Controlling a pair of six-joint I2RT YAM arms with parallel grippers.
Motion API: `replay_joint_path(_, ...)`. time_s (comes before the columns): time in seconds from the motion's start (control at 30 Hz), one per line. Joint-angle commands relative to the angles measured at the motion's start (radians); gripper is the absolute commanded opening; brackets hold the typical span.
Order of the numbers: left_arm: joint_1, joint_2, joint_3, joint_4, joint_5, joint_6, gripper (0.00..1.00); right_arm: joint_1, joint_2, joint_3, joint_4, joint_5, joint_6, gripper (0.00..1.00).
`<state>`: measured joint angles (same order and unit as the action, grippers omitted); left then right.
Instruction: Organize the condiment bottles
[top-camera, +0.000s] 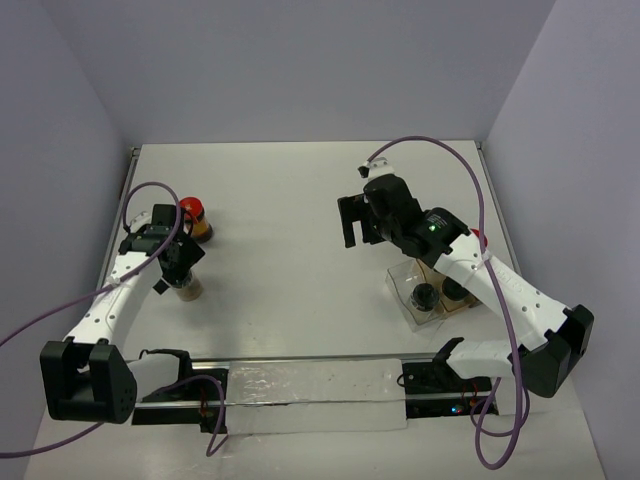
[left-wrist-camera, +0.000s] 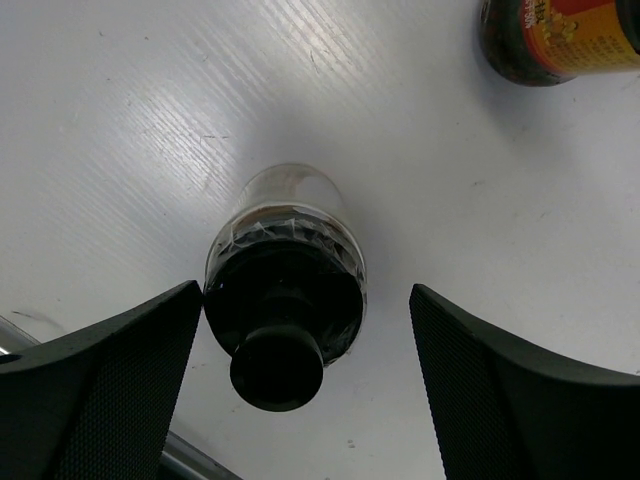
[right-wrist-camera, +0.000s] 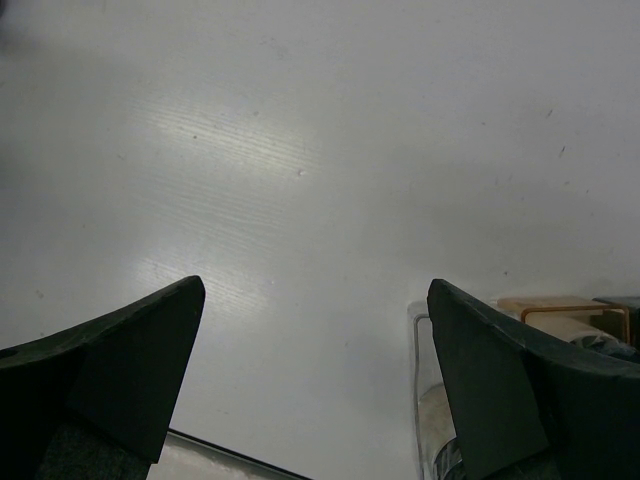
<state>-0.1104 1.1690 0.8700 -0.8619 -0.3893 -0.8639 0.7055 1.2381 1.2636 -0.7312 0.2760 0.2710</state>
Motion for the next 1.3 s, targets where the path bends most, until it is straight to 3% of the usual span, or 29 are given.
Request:
replay_joint_path(0.0, 0.003, 0.006, 0.008, 0.043, -0.006, -0.021, 0.89, 0.005, -0.02, 0.008, 0.035, 0.006, -0.001, 1.0)
replay_joint_path(0.1, 0.003, 0.006, 0.014, 0.038, -0.006, -0.018, 0.78, 0.005, -0.017, 0.012, 0.036, 0.012, -0.001, 1.0)
replay_joint_path(0.3, 0.002, -0.054, 0.058, 0.043, -0.013, 0.081, 0.38, 0.005, -0.017, 0.015, 0.039, 0.029, -0.001, 1.0)
replay_joint_path(0.47, -0.022, -0.041, 0.14, 0.024, 0.031, 0.196, 0.12, 0.004, -0.031, 0.016, 0.026, 0.071, -0.001, 1.0)
replay_joint_path(0.67, -0.28, 0.031, 0.296, -0.032, -0.041, 0.236, 0.1, -0.007, -0.057, 0.035, -0.049, 0.199, -0.001, 1.0)
replay_joint_path(0.93, -0.636, 0.233, 0.504, -0.027, -0.022, 0.197, 0.1, -0.162, -0.253, -0.059, -0.08, 0.256, -0.001, 1.0)
replay_joint_path(1.27, -0.864, 0.52, 0.636, 0.09, 0.062, 0.132, 0.1, -0.243, -0.396, -0.138, -0.138, 0.282, -0.001, 1.0)
